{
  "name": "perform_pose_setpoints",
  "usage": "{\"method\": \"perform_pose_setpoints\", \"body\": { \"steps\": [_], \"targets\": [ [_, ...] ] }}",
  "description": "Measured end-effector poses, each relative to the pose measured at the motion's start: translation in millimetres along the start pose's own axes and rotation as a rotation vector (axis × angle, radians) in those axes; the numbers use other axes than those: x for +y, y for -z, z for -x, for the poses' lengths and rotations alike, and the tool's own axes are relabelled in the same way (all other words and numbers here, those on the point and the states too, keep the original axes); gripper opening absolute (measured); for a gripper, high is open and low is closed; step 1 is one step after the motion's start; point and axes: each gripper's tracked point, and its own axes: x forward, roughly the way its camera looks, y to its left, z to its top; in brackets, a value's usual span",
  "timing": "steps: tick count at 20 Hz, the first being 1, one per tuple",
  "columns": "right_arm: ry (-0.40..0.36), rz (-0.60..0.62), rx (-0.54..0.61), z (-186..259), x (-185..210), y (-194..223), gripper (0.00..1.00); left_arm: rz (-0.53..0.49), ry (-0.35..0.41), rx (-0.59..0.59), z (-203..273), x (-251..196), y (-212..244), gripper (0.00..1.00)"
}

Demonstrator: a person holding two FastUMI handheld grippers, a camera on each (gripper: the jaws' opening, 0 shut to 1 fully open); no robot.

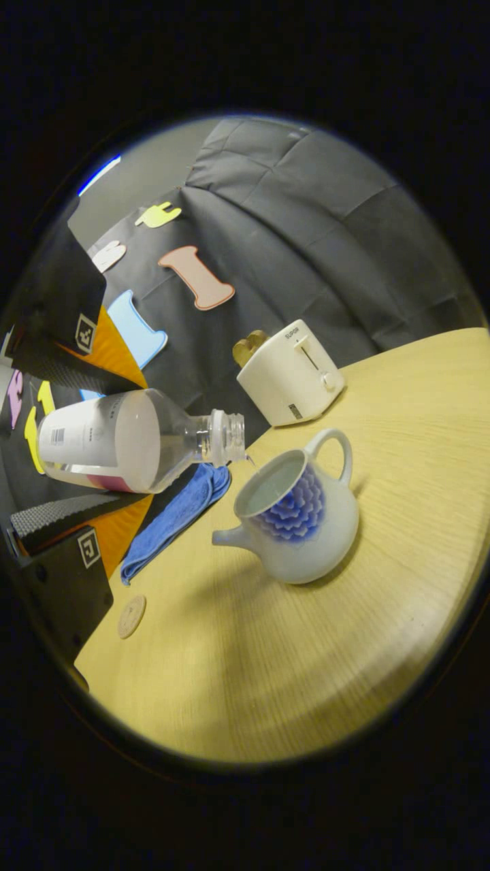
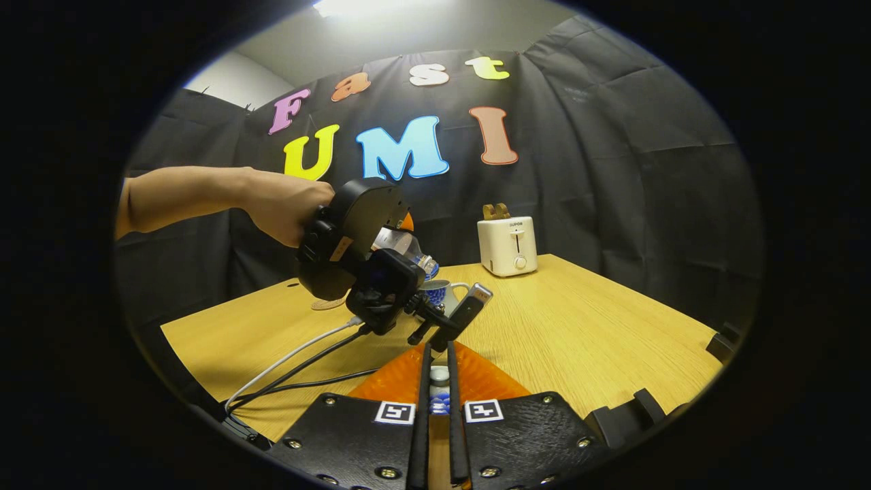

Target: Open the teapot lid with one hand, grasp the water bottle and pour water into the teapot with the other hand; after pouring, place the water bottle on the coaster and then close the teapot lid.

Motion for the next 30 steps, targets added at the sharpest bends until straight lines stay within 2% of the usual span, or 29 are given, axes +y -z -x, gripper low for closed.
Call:
{"method": "perform_pose_setpoints", "body": {
  "steps": [2, 3, 4, 7, 8, 9, 16, 21, 25, 27, 30],
  "targets": [
    [0.001, -0.001, 0.001, -1, -1, 0, 0.12, 0.029, -0.004, -0.019, -2, -2, -2, 0.84],
    [0.002, -0.003, 0.002, -1, 0, 1, 0.12, 0.053, 0.005, -0.023, -2, -7, -3, 0.78],
    [0.002, -0.004, 0.004, -1, 0, 1, 0.12, 0.07, 0.011, -0.025, -3, -8, -2, 0.84],
    [0.001, -0.005, 0.004, 0, 0, 1, 0.12, 0.095, 0.015, -0.021, -6, -9, 0, 0.84],
    [0.002, -0.005, 0.002, 0, 0, 0, 0.12, 0.114, 0.014, -0.028, -8, -11, 1, 0.78],
    [0.003, -0.004, 0.001, 0, -1, 0, 0.12, 0.149, 0.014, -0.037, -9, -14, 0, 0.84],
    [0.01, -0.012, -0.023, 3, -3, -9, 0.12, 0.485, 0.041, -0.13, -10, -39, -15, 0.84],
    [0.02, -0.003, -0.069, 7, -4, -28, 0.12, 0.753, -0.005, -0.203, 0, -30, -17, 0.84],
    [0.011, 0.009, -0.089, 18, 6, -37, 0.12, 0.898, -0.013, -0.225, 5, -31, -17, 0.84],
    [0.022, 0.039, -0.114, 20, 7, -48, 0.12, 0.976, -0.043, -0.241, 11, -26, -12, 0.84],
    [0.014, 0.056, -0.135, 14, 12, -61, 0.12, 1.129, -0.057, -0.249, 18, -27, 4, 0.84]
  ]
}}
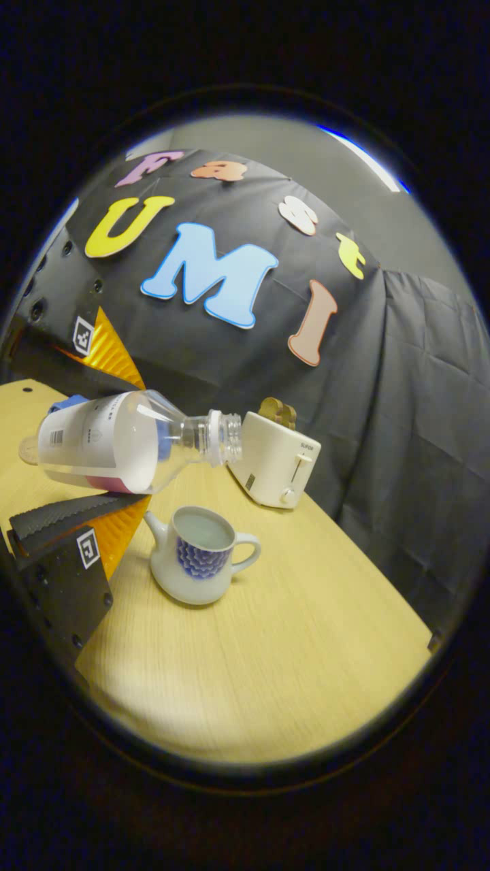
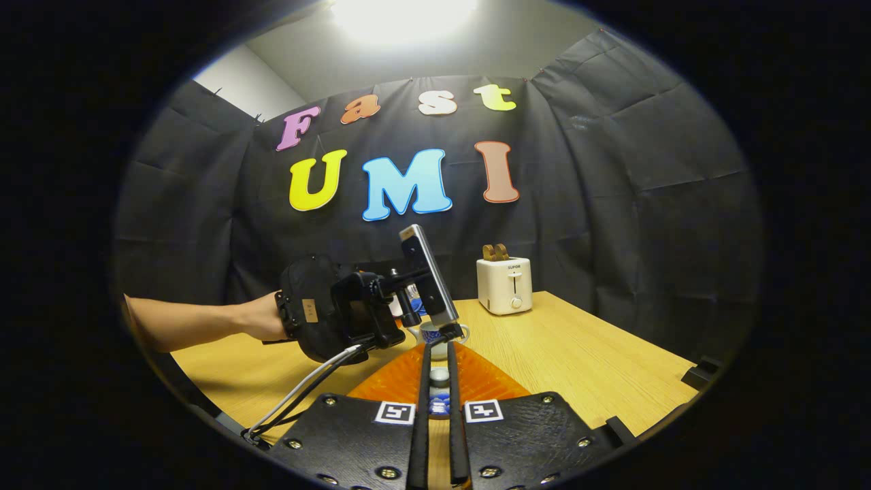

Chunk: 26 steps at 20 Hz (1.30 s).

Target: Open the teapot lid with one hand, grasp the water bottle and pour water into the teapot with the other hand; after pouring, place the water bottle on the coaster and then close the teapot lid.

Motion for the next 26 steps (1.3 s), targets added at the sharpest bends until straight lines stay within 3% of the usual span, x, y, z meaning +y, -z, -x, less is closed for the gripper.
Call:
{"method": "perform_pose_setpoints", "body": {
  "steps": [6, 9, 13, 18, 26],
  "targets": [
    [-0.058, -0.005, -0.025, -25, 23, -24, 0.12, 0.32, -0.126, 0.018, 28, 49, 48, 0.84],
    [-0.109, -0.005, -0.016, -43, 39, -26, 0.12, 0.554, -0.208, 0.011, 45, 79, 82, 0.84],
    [-0.118, -0.004, -0.025, -73, 44, -26, 0.12, 0.842, -0.238, 0.016, 60, 105, 135, 0.84],
    [-0.116, -0.024, 0.01, -119, 48, -8, 0.12, 0.951, -0.309, 0.006, 61, 126, 173, 0.83],
    [-0.111, -0.034, 0.043, -141, 44, 13, 0.12, 1.039, -0.317, 0.014, 12, 134, 211, 0.83]
  ]
}}
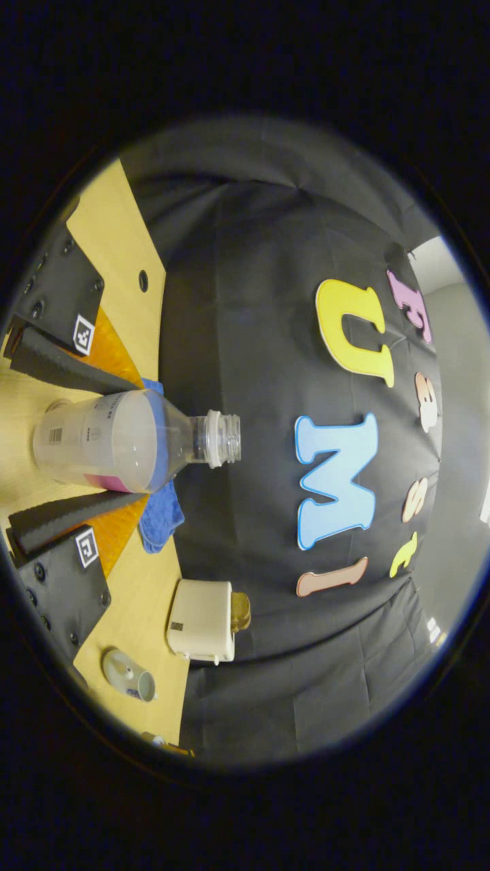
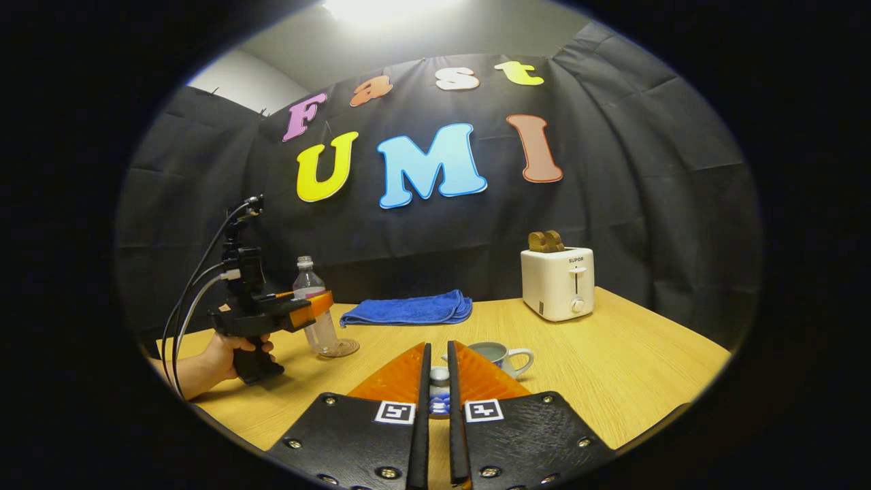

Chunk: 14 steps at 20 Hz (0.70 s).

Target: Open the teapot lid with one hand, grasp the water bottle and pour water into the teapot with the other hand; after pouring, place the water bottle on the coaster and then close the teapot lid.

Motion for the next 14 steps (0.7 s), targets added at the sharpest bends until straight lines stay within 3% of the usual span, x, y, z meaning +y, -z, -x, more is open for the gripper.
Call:
{"method": "perform_pose_setpoints", "body": {
  "steps": [14],
  "targets": [
    [0.021, -0.008, 0.001, -2, -16, 6, 0.12, -0.011, -0.029, 0.008, -31, 1, 17, 0.87]
  ]
}}
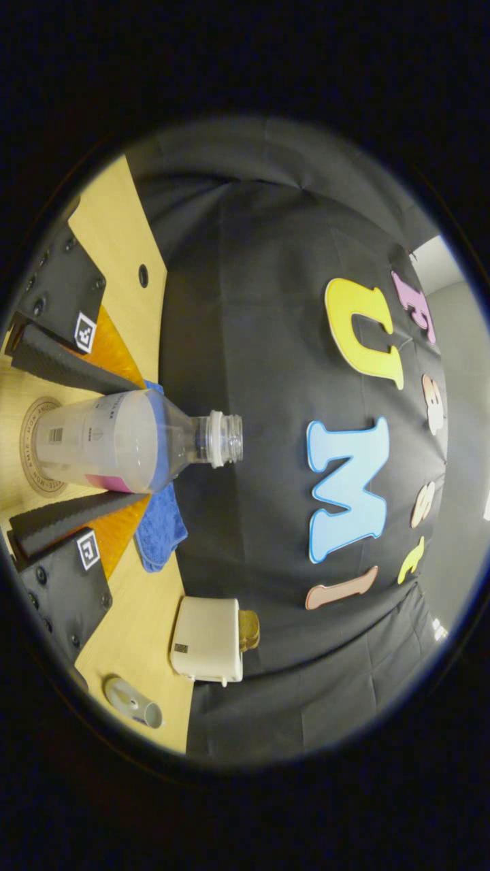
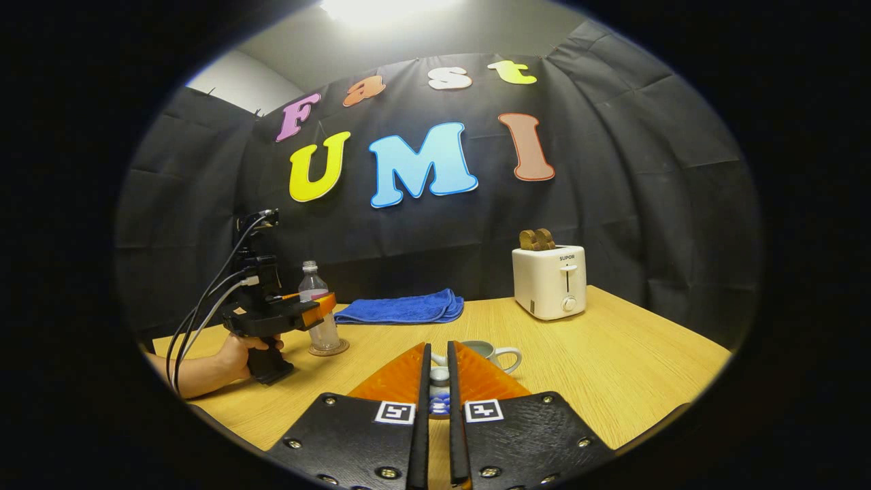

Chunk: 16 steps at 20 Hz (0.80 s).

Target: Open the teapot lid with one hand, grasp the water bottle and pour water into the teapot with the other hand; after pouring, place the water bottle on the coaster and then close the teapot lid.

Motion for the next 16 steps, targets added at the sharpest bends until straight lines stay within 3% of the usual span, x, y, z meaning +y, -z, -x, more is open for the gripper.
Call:
{"method": "perform_pose_setpoints", "body": {
  "steps": [2, 4, 16],
  "targets": [
    [0.001, 0.002, 0.0, 0, 0, 0, 0.12, 0.007, 0.003, -0.003, 0, -1, -2, 0.89],
    [0.003, 0.004, 0.001, 0, 1, -1, 0.12, 0.012, 0.008, -0.011, 2, -3, -6, 1.0],
    [0.008, 0.021, -0.003, 10, 3, -5, 0.12, -0.067, -0.034, -0.116, 30, 1, -43, 1.0]
  ]
}}
